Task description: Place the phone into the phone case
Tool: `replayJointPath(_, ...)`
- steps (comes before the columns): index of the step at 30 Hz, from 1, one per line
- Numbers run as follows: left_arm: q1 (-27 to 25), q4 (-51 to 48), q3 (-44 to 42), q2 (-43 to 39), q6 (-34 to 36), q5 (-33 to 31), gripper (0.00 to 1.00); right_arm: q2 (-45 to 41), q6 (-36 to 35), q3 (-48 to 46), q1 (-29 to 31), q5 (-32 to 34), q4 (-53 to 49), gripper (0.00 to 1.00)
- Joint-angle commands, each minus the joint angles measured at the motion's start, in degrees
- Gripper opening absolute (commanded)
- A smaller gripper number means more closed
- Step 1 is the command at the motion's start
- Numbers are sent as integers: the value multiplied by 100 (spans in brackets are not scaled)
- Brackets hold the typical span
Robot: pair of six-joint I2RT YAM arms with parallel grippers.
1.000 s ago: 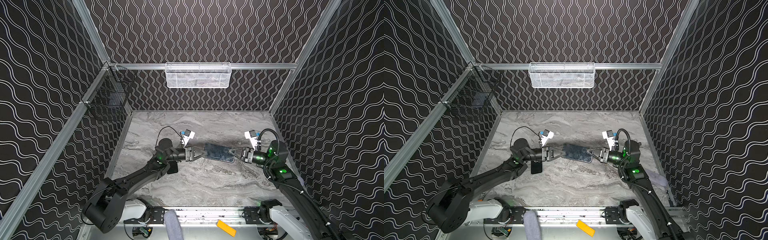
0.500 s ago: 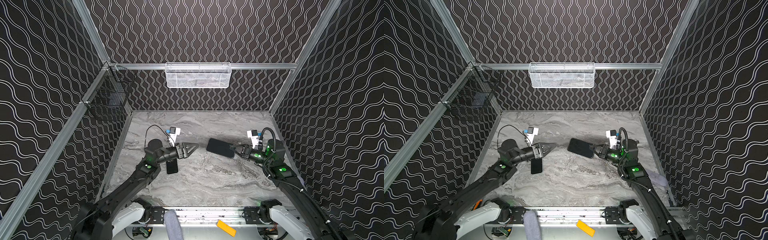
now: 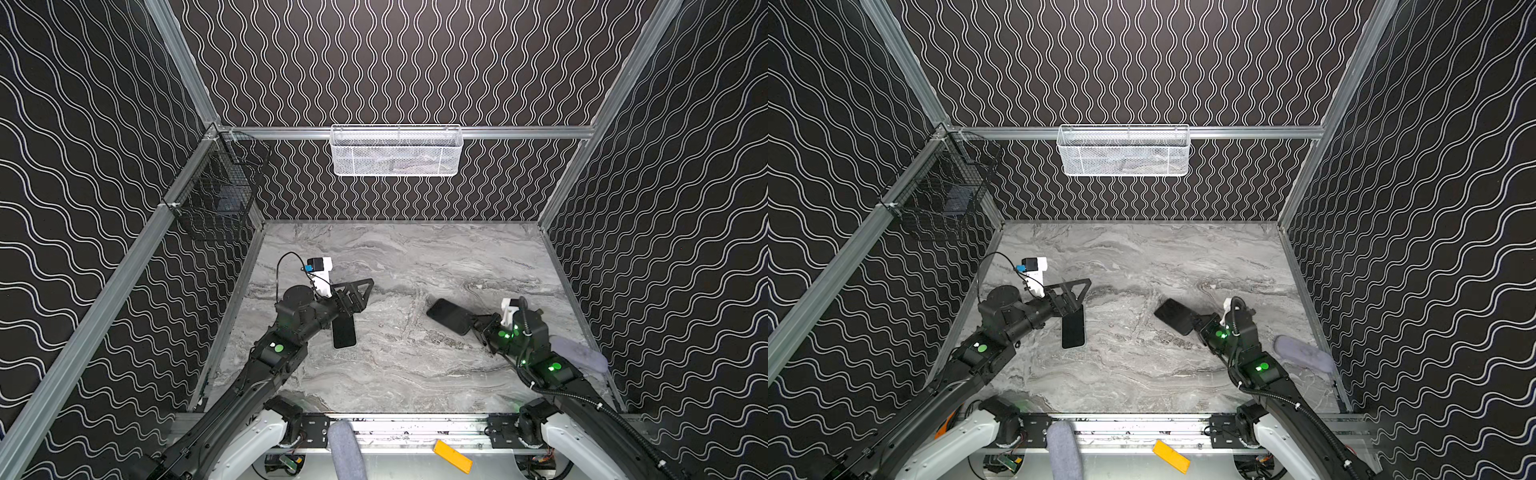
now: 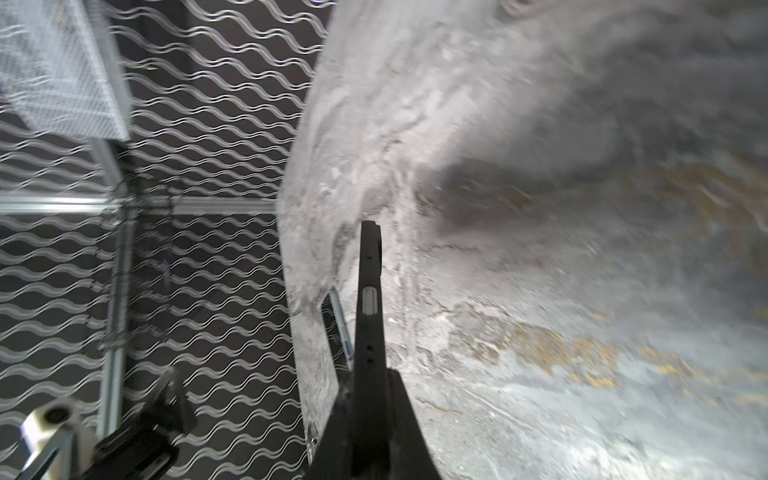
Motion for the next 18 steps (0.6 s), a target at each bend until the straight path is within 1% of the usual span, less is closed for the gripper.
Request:
replayJointPath(1,14,197,-69,62,66,-70,99,202,985,-122,556,1122,682,0)
replayJointPath(5,12,297,-161,65,30,-35,99,692,1393,-37,1365,1858,873,0)
replayJointPath(9,9,481,-180,81,64,168,99,1000,1743,-204,1797,2369,1395,0)
replayJointPath(14,15,380,-138,12,165,229,99,1426,1953,-421,1840,2535,2042,0)
replayJointPath(18,10,299,-136,-101,231,186,98,1748,1989,-374,1832,2647,2155,0)
